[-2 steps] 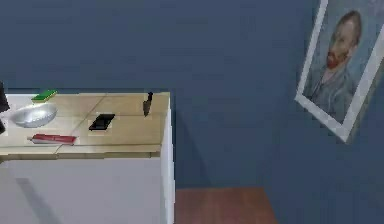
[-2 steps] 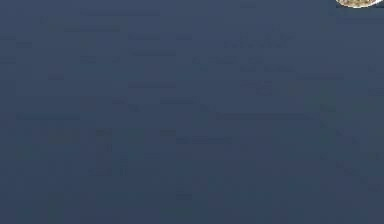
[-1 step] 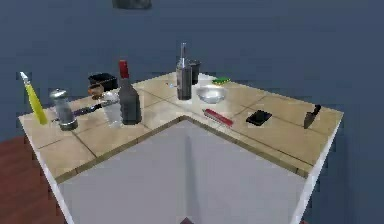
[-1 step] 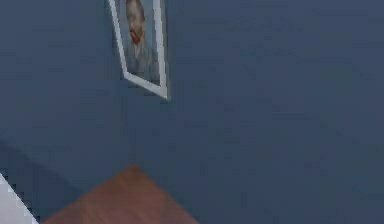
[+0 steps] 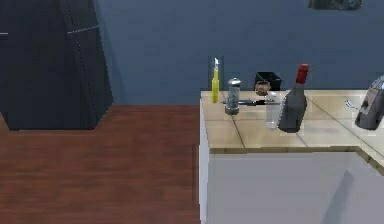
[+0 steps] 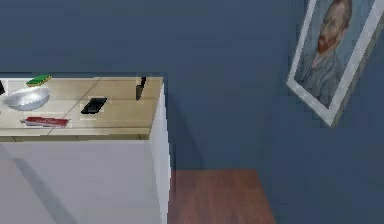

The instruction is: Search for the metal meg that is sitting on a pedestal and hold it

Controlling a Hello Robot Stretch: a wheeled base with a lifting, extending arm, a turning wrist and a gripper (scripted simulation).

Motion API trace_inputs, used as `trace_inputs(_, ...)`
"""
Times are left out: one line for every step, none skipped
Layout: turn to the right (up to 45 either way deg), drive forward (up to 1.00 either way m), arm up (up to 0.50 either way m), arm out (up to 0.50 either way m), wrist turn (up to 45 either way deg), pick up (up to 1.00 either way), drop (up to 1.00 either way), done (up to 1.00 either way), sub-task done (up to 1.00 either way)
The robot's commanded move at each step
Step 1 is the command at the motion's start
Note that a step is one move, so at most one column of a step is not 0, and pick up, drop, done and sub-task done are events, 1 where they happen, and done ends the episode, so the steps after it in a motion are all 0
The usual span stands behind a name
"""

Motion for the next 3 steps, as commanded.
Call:
trace_inputs(-6.0,0.00,0.00,0.00,0.0,0.00,0.00,0.00,0.00)
trace_inputs(0.0,0.55,0.00,0.00,0.0,0.00,0.00,0.00,0.00)
trace_inputs(-3.0,0.00,0.00,0.00,0.0,0.00,0.00,0.00,0.00)
